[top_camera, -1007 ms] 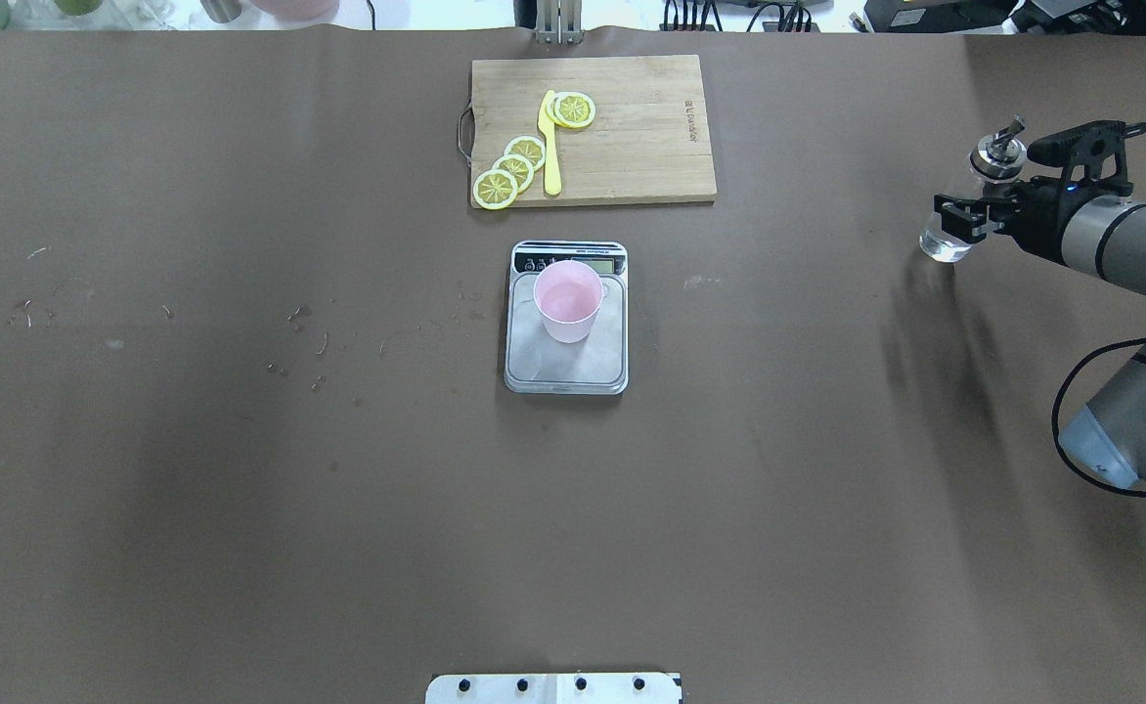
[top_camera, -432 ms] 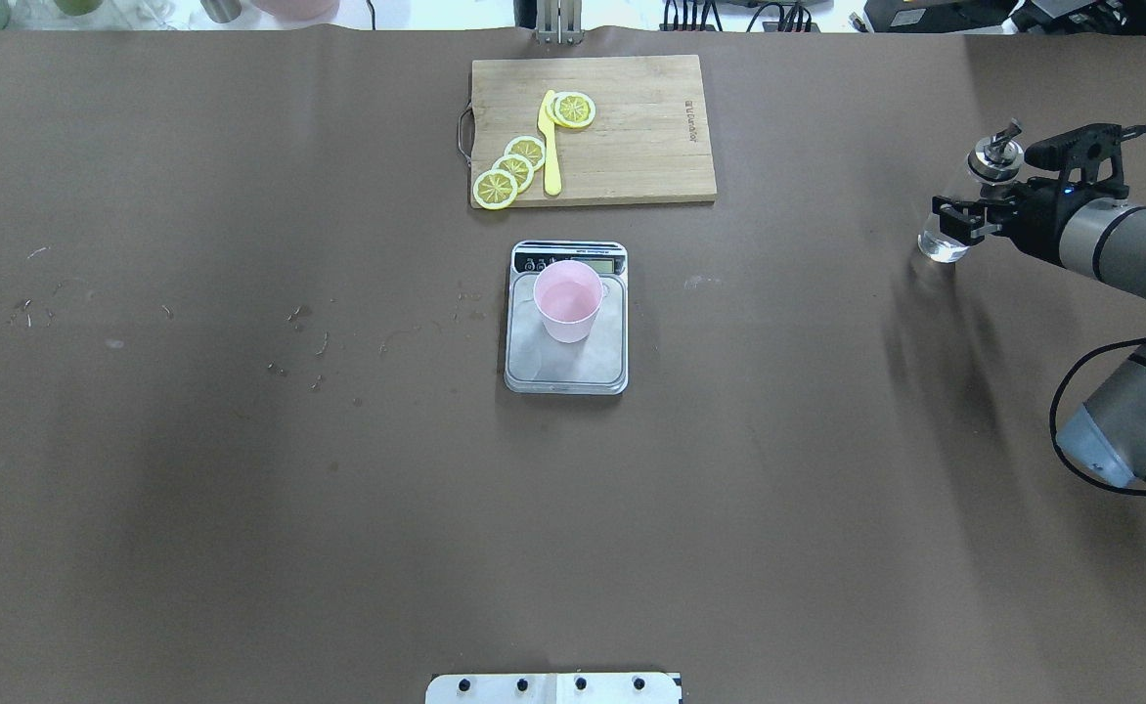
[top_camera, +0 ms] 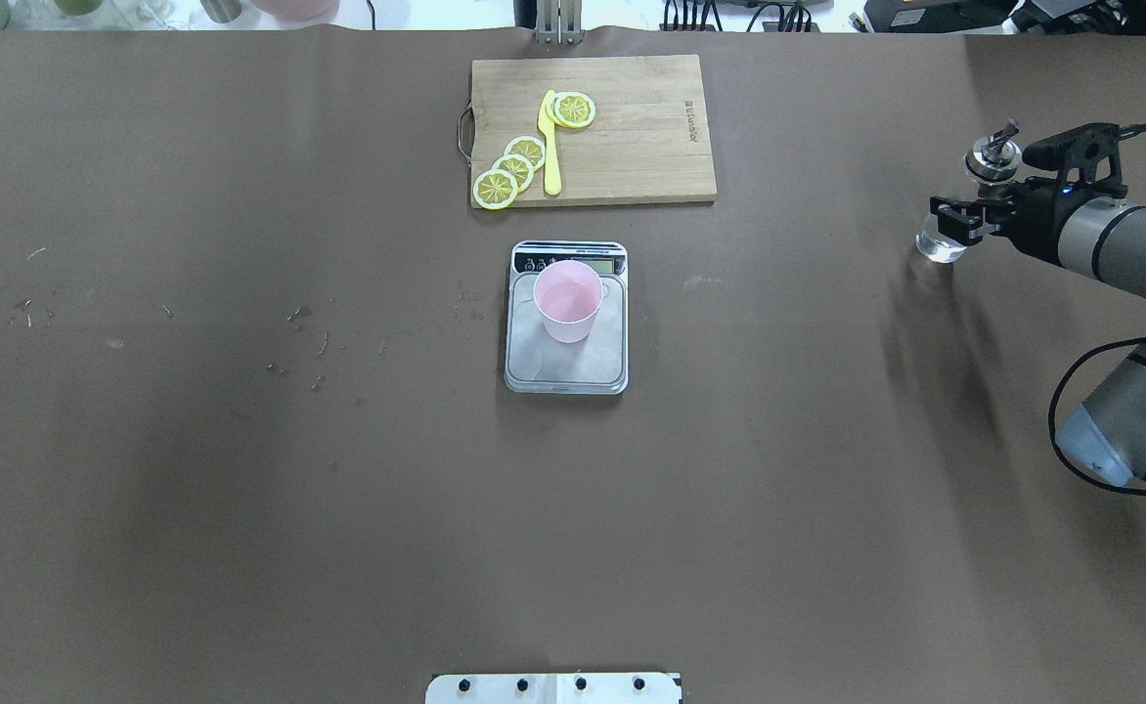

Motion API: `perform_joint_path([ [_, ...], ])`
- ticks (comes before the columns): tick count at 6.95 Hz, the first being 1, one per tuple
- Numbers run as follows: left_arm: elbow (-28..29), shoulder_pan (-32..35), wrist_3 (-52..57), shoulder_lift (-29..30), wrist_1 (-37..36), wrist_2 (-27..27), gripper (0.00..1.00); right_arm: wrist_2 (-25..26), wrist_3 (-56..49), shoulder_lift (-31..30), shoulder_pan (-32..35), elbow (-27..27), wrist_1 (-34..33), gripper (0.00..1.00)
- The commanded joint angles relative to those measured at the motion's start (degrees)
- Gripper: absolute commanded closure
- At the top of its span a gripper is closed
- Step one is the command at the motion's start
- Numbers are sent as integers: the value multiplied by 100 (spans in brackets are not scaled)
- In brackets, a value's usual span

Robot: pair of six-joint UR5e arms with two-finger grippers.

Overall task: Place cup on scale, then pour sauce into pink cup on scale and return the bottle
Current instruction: 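Move the upright sauce bottle toward the table edge farthest from the scale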

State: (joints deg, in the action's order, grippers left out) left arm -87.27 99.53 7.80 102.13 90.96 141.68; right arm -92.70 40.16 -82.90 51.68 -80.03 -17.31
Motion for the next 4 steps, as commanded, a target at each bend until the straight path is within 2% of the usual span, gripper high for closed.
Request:
perform_joint_path([
  [1,-1,-4,-7,0,0,0,2,-2,1,2,0,-4,0,54],
  [2,-1,5,-7,-9,0,0,2,7,1,2,0,-30,9,41],
  [4,-1,5,-7,-9,-9,0,2,7,36,2,0,-39,9,27],
])
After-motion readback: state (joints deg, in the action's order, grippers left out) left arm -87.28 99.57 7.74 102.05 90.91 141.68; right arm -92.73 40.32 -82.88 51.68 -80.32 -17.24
